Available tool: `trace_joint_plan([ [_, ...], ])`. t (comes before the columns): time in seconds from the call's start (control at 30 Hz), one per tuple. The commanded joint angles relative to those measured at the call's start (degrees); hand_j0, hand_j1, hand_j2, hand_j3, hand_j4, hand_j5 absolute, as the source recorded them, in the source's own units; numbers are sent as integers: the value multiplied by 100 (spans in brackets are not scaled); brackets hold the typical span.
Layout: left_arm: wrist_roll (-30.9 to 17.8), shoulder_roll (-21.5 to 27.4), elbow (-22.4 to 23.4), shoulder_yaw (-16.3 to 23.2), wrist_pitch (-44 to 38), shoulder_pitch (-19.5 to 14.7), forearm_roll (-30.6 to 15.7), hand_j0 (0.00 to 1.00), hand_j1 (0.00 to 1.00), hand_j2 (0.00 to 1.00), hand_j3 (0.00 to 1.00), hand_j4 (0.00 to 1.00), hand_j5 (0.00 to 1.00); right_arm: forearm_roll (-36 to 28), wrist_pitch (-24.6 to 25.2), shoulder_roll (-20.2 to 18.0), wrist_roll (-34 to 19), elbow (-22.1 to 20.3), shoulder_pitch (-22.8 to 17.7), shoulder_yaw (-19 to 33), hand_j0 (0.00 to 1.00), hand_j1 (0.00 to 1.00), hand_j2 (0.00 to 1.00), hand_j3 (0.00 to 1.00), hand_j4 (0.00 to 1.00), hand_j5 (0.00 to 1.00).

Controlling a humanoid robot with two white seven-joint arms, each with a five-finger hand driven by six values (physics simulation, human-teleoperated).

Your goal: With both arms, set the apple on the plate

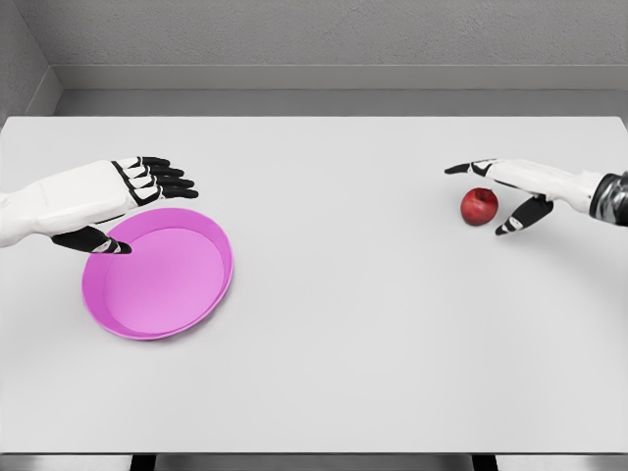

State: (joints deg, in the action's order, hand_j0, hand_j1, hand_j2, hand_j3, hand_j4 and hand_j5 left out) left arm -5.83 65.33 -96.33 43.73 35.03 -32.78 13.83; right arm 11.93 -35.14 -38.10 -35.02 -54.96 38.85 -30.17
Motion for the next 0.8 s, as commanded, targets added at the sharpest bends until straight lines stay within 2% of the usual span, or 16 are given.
trace_joint_plan([
  [0.0, 3, 6, 1, -5, -3, 0, -39, 100, 100, 100, 100, 100, 100, -7, 14, 22, 2, 81, 0, 11, 100, 100, 100, 100, 100, 100],
  [0.33, 3, 6, -8, -5, -3, 0, -39, 100, 100, 100, 100, 100, 100, 125, 14, 163, 2, 345, 26, 2, 100, 100, 100, 100, 100, 100],
  [0.53, -6, 6, -8, 4, -3, 0, -39, 100, 100, 100, 100, 100, 100, 125, 14, 172, 2, 354, 53, 2, 100, 100, 100, 100, 100, 100],
  [0.77, -120, -73, -8, 22, -3, 0, -39, 100, 100, 100, 100, 100, 100, 125, 14, 172, 2, 354, 53, 11, 89, 89, 89, 89, 89, 89],
])
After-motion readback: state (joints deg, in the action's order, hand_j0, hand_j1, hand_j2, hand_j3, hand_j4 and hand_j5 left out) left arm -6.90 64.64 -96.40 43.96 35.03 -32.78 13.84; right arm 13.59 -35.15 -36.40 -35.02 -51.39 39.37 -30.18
